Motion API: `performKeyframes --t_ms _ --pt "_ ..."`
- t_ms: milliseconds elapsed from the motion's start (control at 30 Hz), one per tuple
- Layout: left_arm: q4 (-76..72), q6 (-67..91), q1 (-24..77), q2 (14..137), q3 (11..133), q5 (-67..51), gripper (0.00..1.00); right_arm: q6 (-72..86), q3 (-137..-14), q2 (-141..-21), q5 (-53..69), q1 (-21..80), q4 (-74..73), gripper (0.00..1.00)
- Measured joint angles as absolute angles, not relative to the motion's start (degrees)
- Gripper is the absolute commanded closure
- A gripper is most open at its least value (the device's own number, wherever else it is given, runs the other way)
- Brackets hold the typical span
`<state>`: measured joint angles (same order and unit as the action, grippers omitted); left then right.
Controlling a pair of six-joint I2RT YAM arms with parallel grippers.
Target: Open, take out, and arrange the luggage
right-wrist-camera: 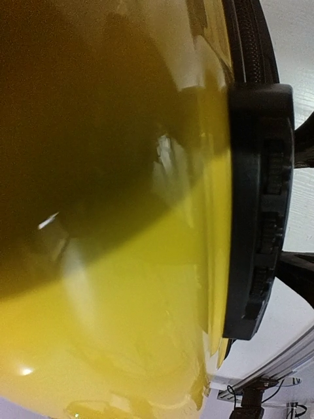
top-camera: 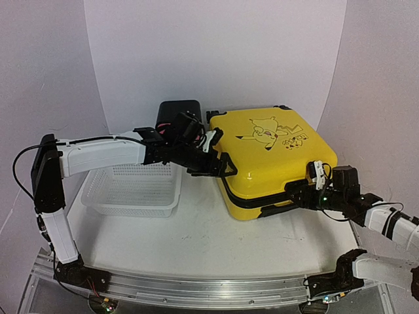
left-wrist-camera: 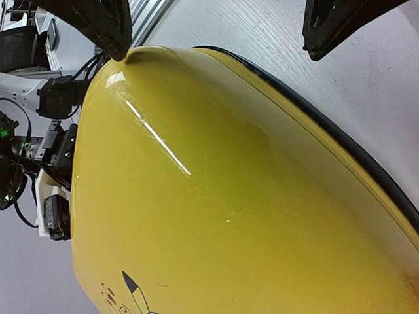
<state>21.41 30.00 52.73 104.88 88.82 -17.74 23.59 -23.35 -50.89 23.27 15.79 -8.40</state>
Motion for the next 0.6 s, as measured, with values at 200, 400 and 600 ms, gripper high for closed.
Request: performKeyframes --t_ms 200,400,600 --pt "21.2 30.1 52.7 105.6 89.5 -18.5 0.1 23.9 -20.9 -49.8 21.5 16.1 -5.7 0.63" --pt "20.4 30.5 52.7 106.2 90.0 -19.3 0.1 23.6 -20.0 -49.9 20.5 16.2 -3.9 0.62" --pt "20.3 30.5 52.8 106.3 90.1 -19.6 0.11 24.8 -18.2 -48.6 16.1 16.2 -3.7 0.59"
